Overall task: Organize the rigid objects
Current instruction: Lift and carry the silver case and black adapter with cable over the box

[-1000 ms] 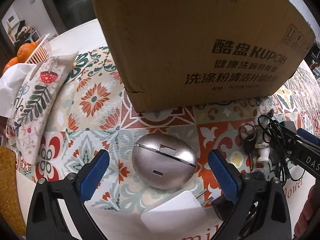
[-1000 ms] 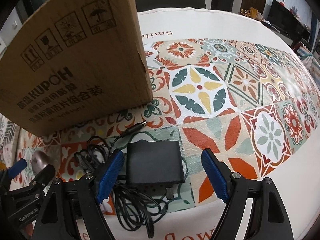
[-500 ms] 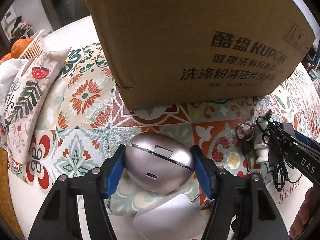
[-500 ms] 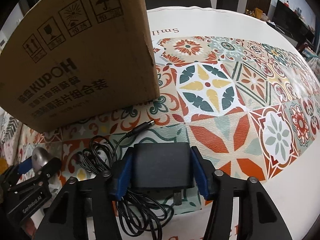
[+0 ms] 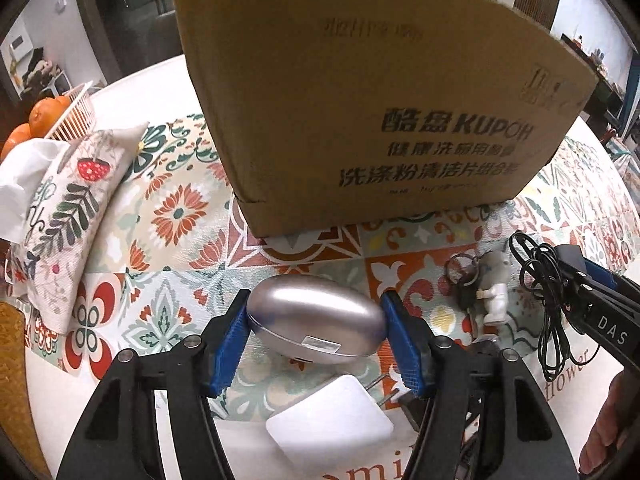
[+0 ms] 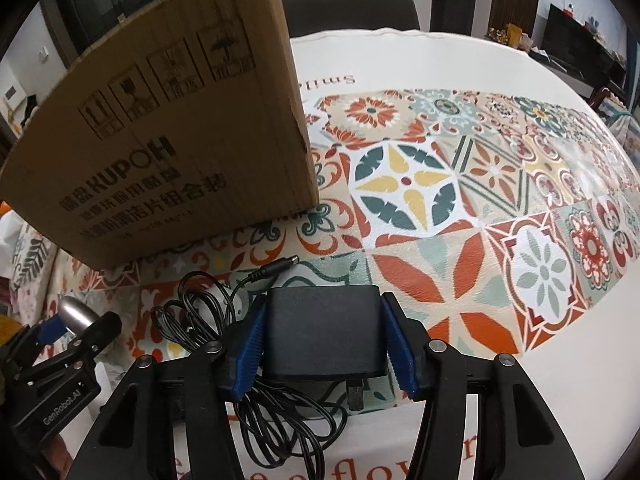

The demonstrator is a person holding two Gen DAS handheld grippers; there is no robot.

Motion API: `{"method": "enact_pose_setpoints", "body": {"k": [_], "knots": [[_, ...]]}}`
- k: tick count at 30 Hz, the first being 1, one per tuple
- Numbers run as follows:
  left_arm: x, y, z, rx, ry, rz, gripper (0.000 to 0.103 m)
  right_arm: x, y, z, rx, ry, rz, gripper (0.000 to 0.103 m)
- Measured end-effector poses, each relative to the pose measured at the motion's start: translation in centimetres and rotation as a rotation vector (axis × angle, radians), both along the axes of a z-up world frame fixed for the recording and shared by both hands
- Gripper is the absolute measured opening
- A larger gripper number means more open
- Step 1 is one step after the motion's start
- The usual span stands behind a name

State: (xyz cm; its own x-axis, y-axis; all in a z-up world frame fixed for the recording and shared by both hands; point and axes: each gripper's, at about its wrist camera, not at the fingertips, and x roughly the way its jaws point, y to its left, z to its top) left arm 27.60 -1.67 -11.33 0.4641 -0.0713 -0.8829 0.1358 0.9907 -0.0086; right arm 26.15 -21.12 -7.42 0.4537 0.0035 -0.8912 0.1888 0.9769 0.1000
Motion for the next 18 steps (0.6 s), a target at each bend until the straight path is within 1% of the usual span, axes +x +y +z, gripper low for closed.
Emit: {"method": "enact_pose_setpoints", "body": {"k": [13, 18], "knots": [[-3.6, 0.3, 5.0, -0.048, -0.095, -0.011, 0.064, -2.1, 0.0, 4.5, -0.011, -0.106, 0.01, 0.055], [-4.2, 0.1, 6.7, -0.059, -0.138, -0.013, 0.064, -2.6, 0.2, 6.0, -0.015, -0.152, 0.016, 0.055]]}}
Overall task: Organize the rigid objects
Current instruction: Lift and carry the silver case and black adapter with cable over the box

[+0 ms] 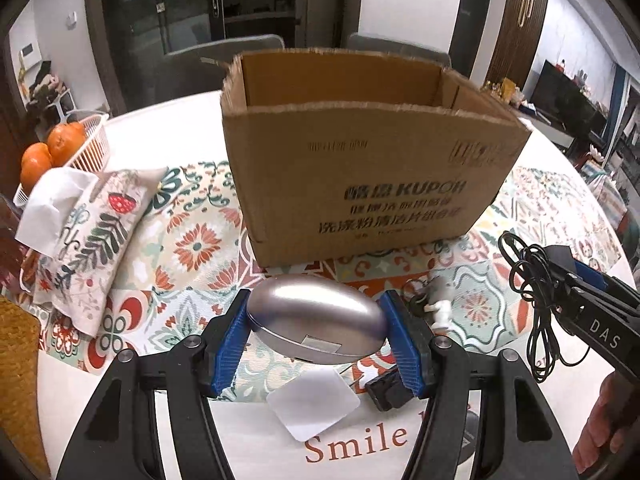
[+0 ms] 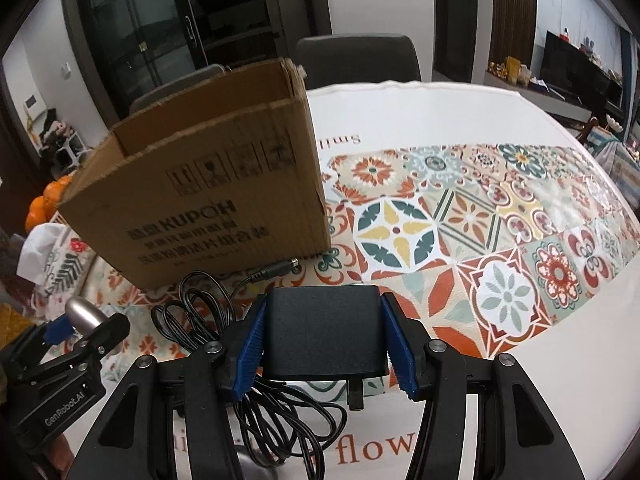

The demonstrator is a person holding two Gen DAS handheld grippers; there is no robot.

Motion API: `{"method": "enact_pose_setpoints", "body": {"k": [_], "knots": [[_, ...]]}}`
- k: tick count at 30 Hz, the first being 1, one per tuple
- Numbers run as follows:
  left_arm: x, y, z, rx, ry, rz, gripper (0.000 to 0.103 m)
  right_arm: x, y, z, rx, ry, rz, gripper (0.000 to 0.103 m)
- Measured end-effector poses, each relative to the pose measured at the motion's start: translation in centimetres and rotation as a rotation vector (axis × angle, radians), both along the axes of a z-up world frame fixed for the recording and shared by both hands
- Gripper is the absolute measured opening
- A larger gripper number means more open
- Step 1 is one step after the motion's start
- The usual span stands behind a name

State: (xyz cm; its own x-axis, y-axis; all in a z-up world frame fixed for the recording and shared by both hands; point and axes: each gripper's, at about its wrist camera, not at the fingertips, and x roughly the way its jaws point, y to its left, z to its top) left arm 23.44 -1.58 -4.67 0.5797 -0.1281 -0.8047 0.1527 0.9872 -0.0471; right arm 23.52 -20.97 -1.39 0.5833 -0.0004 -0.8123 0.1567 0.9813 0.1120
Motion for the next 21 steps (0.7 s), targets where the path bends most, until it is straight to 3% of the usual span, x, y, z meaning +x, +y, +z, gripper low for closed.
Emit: {"method": "enact_pose_setpoints", "body": {"k": [21], "knots": [[-0.8, -0.1, 6.0, -0.052, -0.17, -0.06, 0.064, -2.5, 0.2, 6.5, 0.034, -0.205, 0.034, 0.055]]}}
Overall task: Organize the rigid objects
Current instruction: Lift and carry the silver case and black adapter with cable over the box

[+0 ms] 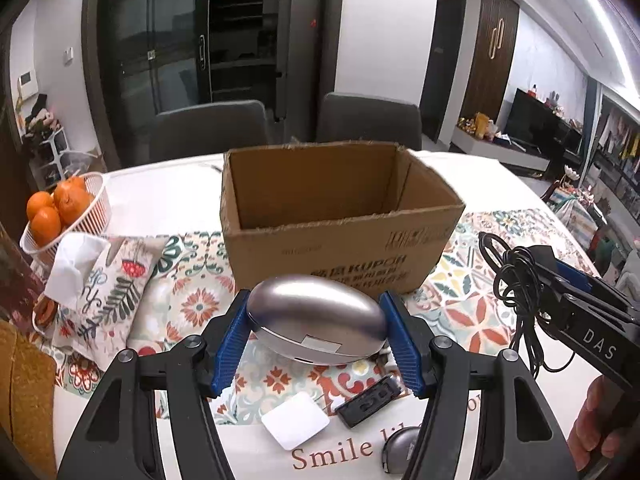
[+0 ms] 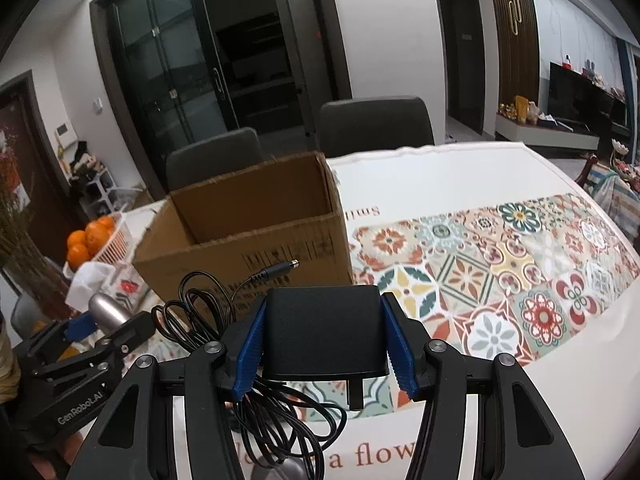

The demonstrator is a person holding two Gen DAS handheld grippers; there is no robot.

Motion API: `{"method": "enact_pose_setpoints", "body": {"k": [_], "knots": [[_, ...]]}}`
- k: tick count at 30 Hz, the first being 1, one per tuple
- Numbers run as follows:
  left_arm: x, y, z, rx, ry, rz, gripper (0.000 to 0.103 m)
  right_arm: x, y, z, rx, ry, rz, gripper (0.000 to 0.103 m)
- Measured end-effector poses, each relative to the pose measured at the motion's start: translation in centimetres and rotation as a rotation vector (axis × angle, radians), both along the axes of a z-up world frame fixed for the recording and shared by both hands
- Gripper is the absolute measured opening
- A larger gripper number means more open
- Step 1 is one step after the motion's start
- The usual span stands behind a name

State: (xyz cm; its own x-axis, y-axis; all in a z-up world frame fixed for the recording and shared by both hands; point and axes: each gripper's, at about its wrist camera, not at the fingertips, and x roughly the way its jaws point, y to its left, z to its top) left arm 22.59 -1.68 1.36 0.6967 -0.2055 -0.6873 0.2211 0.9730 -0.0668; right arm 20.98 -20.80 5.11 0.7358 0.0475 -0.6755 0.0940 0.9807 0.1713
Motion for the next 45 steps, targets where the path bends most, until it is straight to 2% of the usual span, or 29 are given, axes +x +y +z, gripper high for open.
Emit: {"method": "enact_pose_setpoints", "body": {"k": [9, 16, 33, 45], "knots": [[0.9, -0.6, 3.1, 0.0, -0.063, -0.029, 0.064, 0.3, 0.1, 2.6, 0.022, -0.076, 0.02, 0.055], [2.2, -0.8, 4.3, 0.002, -0.085, -0.036, 0.064, 1.3, 0.2, 3.9, 0.029, -0.113, 0.033, 0.055], [6.8, -0.5, 4.7, -0.017, -0.052, -0.024, 0.064, 5.8, 1.0, 4.8, 0.016, -0.133, 0.061, 0.055], [10.8, -0.1, 4.4, -0.009, -0.01, -0.01, 0.064, 10.7, 1.4, 3.7, 0.054, -0.083, 0.113, 0.055]]}}
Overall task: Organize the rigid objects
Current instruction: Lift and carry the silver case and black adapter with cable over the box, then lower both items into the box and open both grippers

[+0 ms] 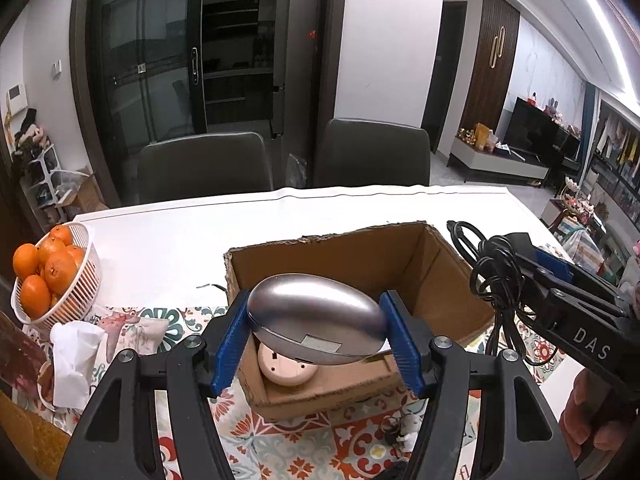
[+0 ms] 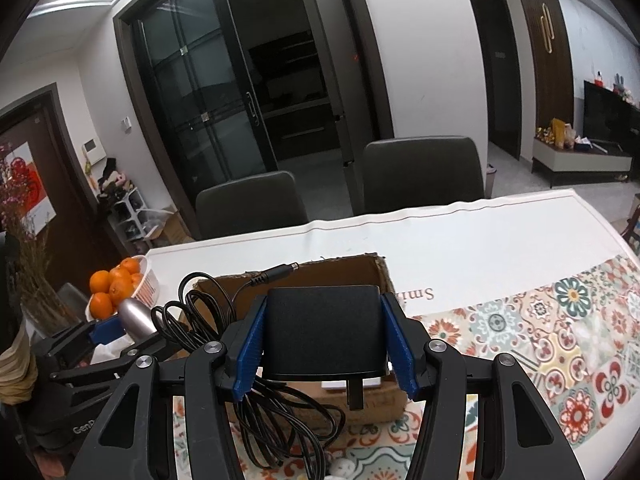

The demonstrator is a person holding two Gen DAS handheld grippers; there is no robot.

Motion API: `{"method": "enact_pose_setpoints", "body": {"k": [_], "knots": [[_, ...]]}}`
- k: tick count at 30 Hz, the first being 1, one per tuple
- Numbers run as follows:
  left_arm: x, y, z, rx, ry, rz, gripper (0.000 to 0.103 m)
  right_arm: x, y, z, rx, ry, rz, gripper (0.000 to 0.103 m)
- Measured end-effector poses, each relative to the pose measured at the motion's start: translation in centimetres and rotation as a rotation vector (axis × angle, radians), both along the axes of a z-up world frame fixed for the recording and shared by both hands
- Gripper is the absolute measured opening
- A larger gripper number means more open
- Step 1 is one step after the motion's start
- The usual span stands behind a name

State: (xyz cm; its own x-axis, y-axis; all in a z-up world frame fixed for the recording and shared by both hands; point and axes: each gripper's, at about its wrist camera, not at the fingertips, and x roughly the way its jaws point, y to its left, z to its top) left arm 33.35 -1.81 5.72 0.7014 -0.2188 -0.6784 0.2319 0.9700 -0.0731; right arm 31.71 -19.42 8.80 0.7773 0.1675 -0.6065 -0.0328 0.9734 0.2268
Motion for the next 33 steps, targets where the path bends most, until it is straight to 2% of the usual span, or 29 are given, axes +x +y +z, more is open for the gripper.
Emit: {"method": "enact_pose_setpoints", "body": {"k": [21, 25, 33], "knots": [[4.8, -0.3, -3.0, -0.03, 0.142, -0.028, 0.064, 5.6, 0.2, -3.2, 0.048, 0.113, 0.078, 0.056], [4.6, -0.4, -3.2, -0.017, 0.137, -0.02, 0.07, 5.3, 0.1, -3.1, 0.018, 0.103, 0.052, 0.059], [2.2, -0.5, -2.1, 0.006, 0.08, -0.004, 0.07, 3.3, -0.3, -2.6, 0.004, 0.09, 0.028, 0.059]]}}
